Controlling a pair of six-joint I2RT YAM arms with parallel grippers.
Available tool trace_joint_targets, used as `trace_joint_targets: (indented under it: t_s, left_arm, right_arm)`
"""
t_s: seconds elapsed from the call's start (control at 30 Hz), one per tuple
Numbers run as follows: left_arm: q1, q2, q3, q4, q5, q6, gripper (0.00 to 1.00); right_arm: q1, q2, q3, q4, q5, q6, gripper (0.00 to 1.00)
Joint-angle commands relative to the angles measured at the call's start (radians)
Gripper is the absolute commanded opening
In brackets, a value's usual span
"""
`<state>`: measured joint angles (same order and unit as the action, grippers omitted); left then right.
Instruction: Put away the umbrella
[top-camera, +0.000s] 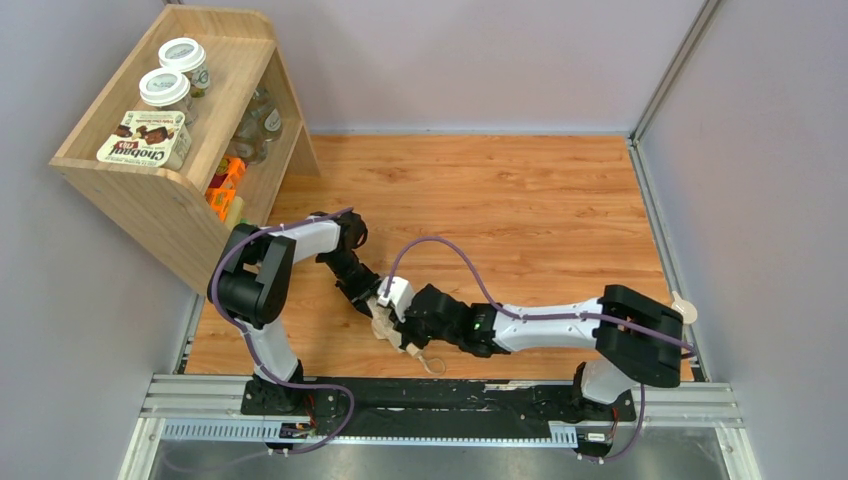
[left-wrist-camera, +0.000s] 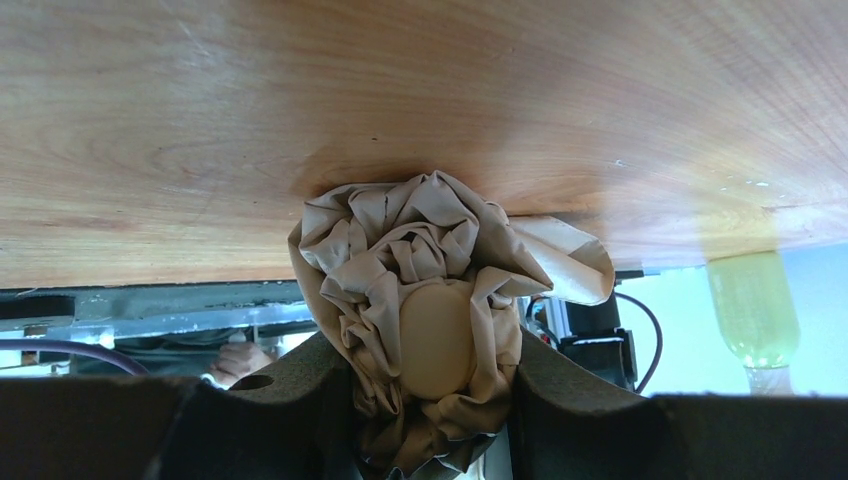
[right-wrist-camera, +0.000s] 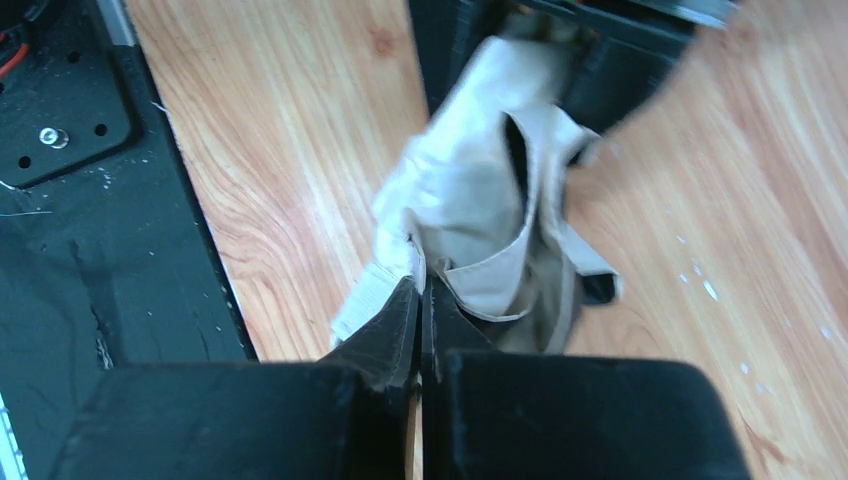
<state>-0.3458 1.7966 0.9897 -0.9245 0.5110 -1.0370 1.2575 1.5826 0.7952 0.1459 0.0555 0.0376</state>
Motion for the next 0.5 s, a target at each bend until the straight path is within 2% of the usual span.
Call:
trace_joint_targets:
  t_s: [0.0, 0.27, 0.47]
  left_arm:
    - [0.008, 0.014, -0.008, -0.01, -0.017, 0.058, 0.0]
    - [0.01, 0.017, 0.003, 0.0, -0.002, 0.046, 0.0]
    - [0.01, 0.026, 0.006, 0.001, -0.006, 0.041, 0.0]
  right_arm:
    - [-0.075, -0.117, -0.056, -0.051, -0.009, 0.051, 0.0]
    - [-0.072, -0.049, -0.004, -0.048, -0.077, 0.025, 0.0]
    - [-0.024, -0.171, 0.05, -0.055, -0.098, 0.062, 0.0]
